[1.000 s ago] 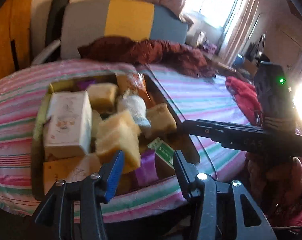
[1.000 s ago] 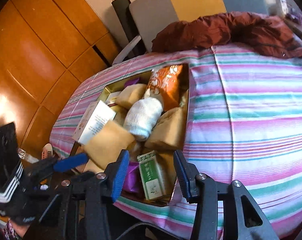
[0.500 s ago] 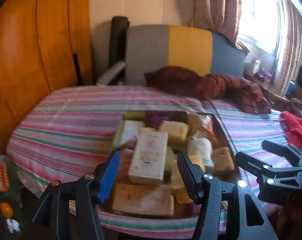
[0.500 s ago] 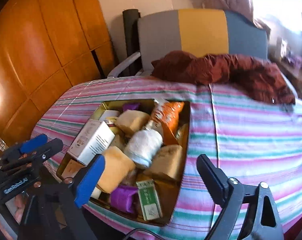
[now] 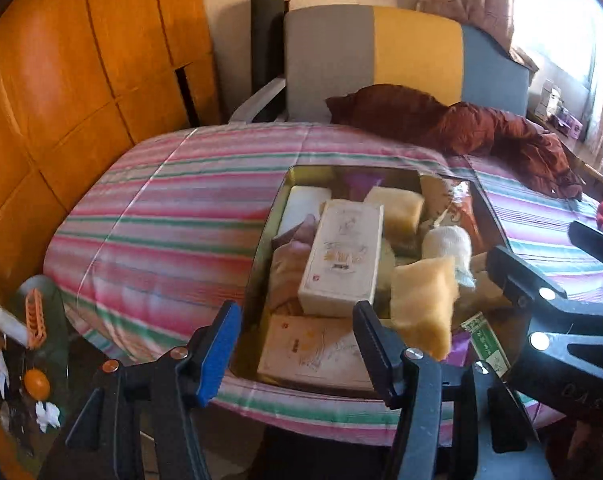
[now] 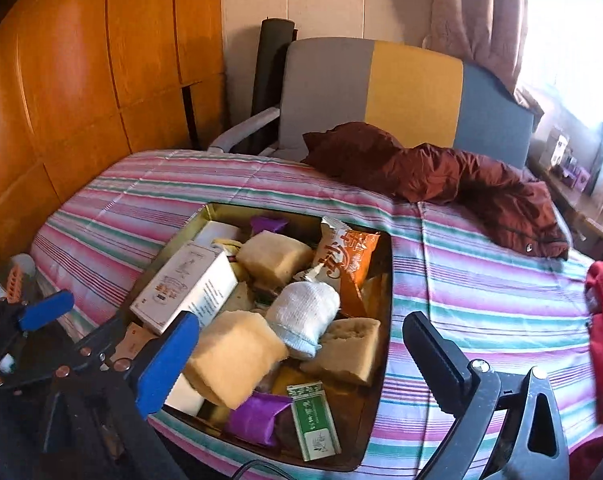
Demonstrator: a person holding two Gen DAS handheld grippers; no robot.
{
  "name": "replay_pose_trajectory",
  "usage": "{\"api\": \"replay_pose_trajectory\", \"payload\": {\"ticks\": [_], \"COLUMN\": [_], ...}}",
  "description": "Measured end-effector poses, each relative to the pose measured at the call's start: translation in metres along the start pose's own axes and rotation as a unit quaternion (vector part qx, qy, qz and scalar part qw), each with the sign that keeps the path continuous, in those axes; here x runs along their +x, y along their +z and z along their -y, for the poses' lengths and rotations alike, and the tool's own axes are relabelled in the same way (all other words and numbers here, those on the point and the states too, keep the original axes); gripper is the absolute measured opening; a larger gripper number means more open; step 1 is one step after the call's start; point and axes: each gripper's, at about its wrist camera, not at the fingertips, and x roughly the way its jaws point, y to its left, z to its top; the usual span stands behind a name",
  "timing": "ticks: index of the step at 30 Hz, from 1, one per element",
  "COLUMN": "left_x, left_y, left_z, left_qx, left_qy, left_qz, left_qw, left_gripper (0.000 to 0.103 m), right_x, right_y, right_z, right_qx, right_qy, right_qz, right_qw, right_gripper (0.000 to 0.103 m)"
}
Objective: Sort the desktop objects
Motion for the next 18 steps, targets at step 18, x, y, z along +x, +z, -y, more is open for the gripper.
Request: {"api": "replay_pose_trajectory", "payload": {"ticks": [18], "left_x": [-0.004], "left_y": [0.001], "left_z": [-0.004], "left_qx": [-0.025], "left_qy": [0.032], "left_qz": [0.026], "left_qw": [0.9988], "left_gripper": [0.059], "right_x": [0.013], "right_y": [-0.002], "right_z": [-0.005], "right_qx": [0.001], "right_qy": [-0.012], "right_qz": [-0.027], "right_qw": [1.0], "right_gripper": [0.102]}}
